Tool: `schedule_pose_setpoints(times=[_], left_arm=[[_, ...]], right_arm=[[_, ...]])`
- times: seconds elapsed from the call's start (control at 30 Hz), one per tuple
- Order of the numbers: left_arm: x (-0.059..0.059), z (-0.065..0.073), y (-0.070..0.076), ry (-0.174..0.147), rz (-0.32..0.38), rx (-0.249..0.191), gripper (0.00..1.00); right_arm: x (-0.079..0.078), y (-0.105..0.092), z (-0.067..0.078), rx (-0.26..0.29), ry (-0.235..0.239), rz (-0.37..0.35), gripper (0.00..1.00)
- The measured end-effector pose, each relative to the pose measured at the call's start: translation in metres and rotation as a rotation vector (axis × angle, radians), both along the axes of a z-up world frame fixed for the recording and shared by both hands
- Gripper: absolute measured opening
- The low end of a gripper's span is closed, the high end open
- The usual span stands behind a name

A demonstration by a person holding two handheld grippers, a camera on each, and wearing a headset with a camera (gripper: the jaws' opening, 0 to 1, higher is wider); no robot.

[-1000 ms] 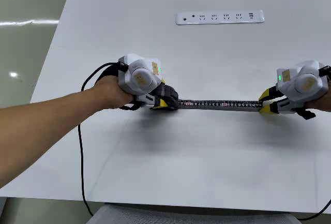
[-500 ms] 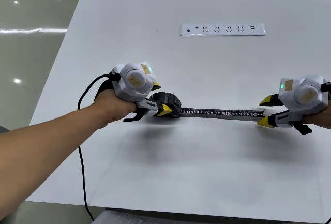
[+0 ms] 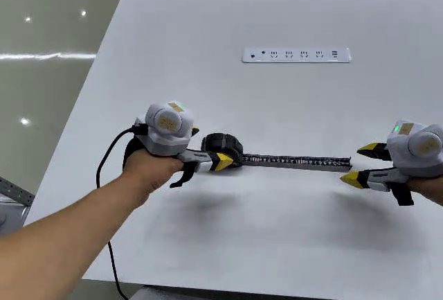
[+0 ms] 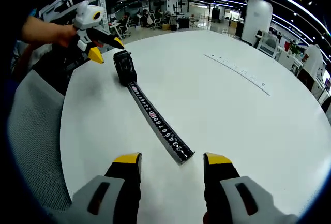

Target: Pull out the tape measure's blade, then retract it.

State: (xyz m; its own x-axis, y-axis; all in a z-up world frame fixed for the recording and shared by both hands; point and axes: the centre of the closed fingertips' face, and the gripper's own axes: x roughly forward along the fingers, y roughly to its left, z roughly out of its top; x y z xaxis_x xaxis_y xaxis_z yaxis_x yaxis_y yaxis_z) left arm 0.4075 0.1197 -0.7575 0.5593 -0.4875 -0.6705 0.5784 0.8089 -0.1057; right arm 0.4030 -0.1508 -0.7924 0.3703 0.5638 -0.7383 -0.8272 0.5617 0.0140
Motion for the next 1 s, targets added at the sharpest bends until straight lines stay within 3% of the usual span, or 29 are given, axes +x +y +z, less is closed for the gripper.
schedule_pose_setpoints(times=[0.53,1.0], left_arm=[[-0.038,0.006,0.026,0.014,0.200,-0.037,0.80],[-0.078,0.033,0.026,-0.032,0.276,-0.068,0.93]], right_arm=[[-0.037,-0.011,0.036,0.146,-0.006,-0.232,0.64],[-0.084,-0.011,0.064,0.219,-0.006,-0.343,0.82]])
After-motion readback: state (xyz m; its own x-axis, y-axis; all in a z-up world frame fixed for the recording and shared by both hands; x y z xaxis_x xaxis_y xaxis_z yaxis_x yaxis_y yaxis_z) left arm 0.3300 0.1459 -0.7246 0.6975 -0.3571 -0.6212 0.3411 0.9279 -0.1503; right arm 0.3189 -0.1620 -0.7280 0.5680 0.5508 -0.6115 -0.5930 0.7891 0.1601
